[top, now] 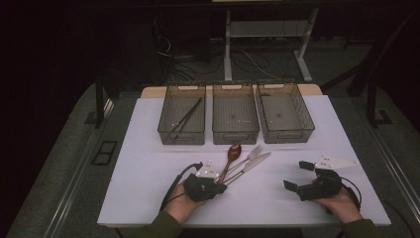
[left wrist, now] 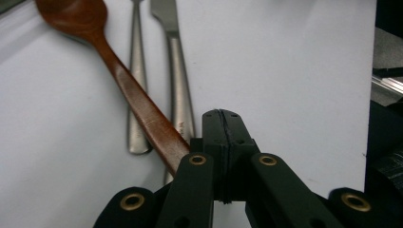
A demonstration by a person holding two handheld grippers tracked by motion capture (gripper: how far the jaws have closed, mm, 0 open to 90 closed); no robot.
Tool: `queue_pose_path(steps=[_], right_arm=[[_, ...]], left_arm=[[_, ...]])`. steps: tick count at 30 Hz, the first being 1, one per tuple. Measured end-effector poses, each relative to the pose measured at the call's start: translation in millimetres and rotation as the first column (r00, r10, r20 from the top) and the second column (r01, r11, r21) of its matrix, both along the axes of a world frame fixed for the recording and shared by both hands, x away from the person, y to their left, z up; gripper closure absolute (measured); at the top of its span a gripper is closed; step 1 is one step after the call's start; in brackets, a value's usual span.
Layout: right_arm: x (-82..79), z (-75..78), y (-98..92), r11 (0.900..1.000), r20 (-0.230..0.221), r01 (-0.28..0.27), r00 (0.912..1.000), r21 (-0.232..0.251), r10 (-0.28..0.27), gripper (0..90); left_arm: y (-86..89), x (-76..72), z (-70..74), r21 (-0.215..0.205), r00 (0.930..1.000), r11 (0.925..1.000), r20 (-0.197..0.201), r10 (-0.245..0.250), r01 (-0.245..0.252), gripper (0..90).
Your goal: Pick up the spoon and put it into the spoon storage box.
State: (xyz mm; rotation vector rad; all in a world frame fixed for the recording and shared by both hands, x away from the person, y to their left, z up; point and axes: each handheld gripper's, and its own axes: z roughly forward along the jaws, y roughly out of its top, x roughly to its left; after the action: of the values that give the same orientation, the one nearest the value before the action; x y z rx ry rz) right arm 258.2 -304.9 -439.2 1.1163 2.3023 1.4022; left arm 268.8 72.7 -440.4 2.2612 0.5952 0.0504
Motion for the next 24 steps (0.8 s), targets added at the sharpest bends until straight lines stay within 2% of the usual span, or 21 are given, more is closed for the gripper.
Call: queue_pose_path(steps=[11,18,24], right_arm=[[-0.3,0.2,-0.1,1.000,-0.001,0.000,1.0000,0.002,0.000,0.5],[-0.4,0.3,-0.2,1.000,0.000,0.000,1.0000,0.003,0.000,0.6],[-0.5,0.2,0.0,1.000,0.000,-0.001,1.0000,0.001,0.001,0.6]], left_arm=[[12.3,5.8,-0.6,0.019,0.9989,0.9988,0.013,0.045,-0.045,88.8],[18.8,10.3,-2.3,0.056,0.9974,0.9962,0.035,0.064,-0.066,88.8],[23.3,12.4,-0.9,0.047,0.9953,0.9949,0.040,0.088,-0.090,88.8]])
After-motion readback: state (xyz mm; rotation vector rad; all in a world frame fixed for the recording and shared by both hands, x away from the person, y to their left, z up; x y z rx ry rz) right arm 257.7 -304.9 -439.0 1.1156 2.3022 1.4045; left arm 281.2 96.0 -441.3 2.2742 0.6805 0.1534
